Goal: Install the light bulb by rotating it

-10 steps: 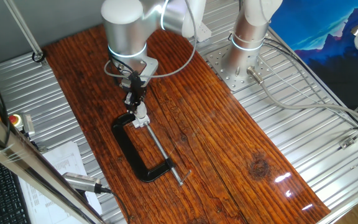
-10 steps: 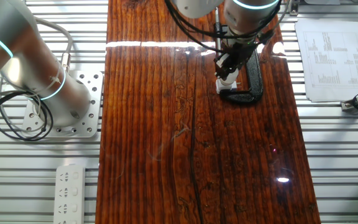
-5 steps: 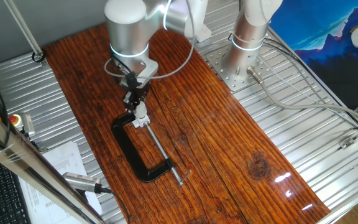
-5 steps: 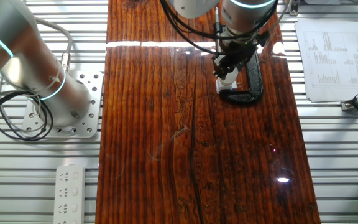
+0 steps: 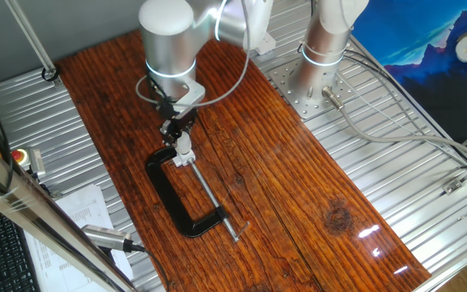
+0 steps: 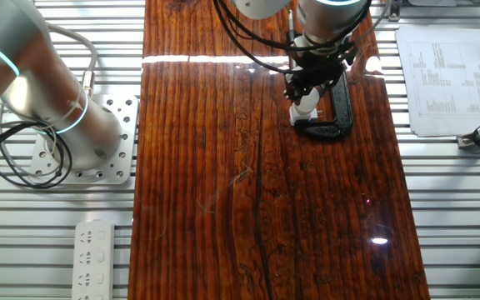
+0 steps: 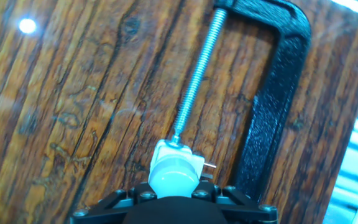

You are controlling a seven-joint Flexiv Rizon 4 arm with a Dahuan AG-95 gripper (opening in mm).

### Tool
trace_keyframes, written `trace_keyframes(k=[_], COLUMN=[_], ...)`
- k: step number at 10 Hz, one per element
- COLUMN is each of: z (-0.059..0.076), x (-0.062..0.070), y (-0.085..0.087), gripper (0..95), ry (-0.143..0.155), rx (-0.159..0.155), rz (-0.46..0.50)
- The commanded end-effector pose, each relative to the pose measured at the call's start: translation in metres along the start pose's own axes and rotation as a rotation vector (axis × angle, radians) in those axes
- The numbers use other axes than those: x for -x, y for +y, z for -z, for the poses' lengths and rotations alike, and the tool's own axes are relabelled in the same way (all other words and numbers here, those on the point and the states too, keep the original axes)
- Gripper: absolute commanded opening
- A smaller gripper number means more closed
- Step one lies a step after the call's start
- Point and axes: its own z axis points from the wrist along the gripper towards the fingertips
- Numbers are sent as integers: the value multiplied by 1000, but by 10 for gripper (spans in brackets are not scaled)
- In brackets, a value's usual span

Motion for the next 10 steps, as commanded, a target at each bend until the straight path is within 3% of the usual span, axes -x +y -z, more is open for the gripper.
trace_keyframes(k=[1,7,10], z=[-1,-1,0], x=[-1,-1,-1], y=[-2,-1,-1], gripper=[0,0,0], ry=[2,-5,-12], rx=[-3,28,41], rz=[-109,-372,-455])
